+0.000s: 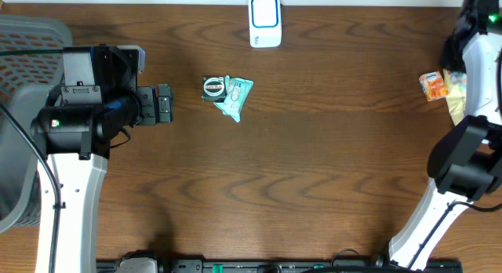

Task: Scan the item barcode
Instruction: 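Carry the green pack to the right edge and release it, then move the right gripper to the green wipes pouch by the tin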

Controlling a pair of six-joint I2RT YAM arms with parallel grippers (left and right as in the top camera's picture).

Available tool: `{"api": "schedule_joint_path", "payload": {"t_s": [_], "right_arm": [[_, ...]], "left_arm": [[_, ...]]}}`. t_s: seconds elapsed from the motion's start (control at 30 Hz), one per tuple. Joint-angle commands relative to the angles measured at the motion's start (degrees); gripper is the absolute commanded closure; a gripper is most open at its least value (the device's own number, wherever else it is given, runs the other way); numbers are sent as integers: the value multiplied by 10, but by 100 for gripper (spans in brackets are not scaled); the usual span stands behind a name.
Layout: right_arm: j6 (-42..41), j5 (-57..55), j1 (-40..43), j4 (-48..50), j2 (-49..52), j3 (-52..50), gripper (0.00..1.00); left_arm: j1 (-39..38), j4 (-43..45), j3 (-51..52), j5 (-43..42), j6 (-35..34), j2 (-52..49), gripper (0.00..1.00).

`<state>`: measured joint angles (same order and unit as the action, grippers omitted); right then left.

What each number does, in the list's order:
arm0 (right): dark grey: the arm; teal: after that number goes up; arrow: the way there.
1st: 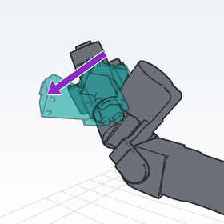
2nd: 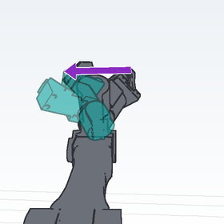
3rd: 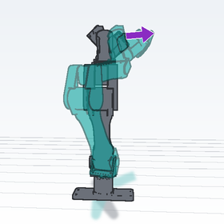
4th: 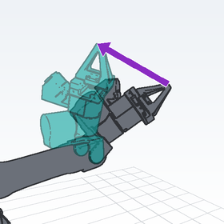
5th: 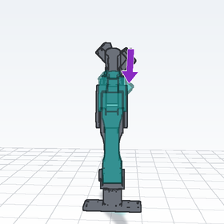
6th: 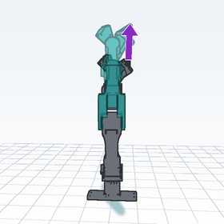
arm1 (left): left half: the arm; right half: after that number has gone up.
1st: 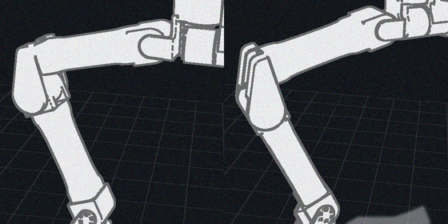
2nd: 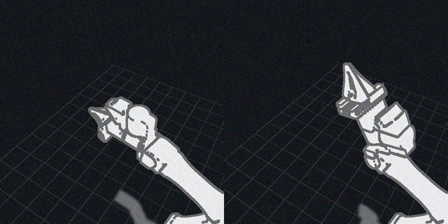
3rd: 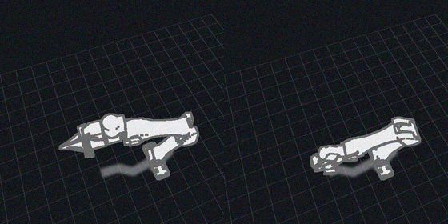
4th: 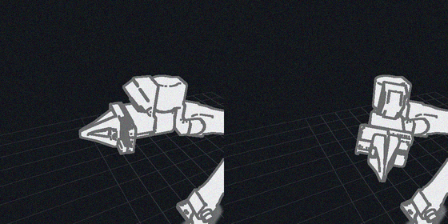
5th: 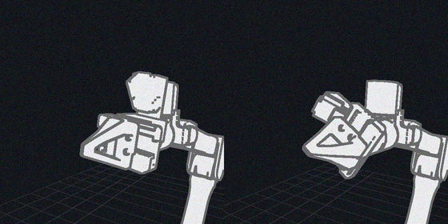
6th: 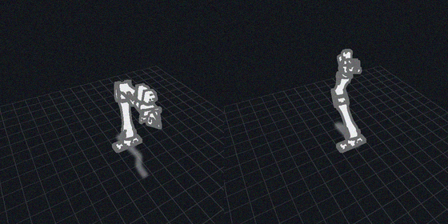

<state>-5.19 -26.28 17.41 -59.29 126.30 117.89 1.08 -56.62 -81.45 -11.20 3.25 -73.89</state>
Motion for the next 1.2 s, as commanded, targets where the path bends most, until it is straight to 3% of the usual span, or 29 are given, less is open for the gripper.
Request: {"api": "schedule_joint_path", "payload": {"t_s": [0.0, 0.1, 0.23, 0.37, 0.53, 1.03, 1.17], "right_arm": [[-10, 5, 16, 16, 6, -31, 94], [-10, 5, 22, 29, 6, -49, 90], [-10, 10, 22, 32, 6, -51, 76], [-10, 45, 20, 36, 6, -51, 52], [-10, 123, 18, 38, 6, -51, 46], [16, 715, -35, 99, 6, -43, 31], [16, 816, -61, 98, 6, -43, 26]], "left_arm": [[3, -1, -4, 3, 6, -2, 2], [3, -1, -4, 3, 6, -2, 2], [3, -1, -4, 3, 6, -2, 2], [3, -1, -4, 3, 6, -2, 3], [3, -1, -4, 3, 6, -2, 2], [3, -1, -4, 3, 6, -2, 2], [3, -1, -4, 3, 6, -2, 2]]}}
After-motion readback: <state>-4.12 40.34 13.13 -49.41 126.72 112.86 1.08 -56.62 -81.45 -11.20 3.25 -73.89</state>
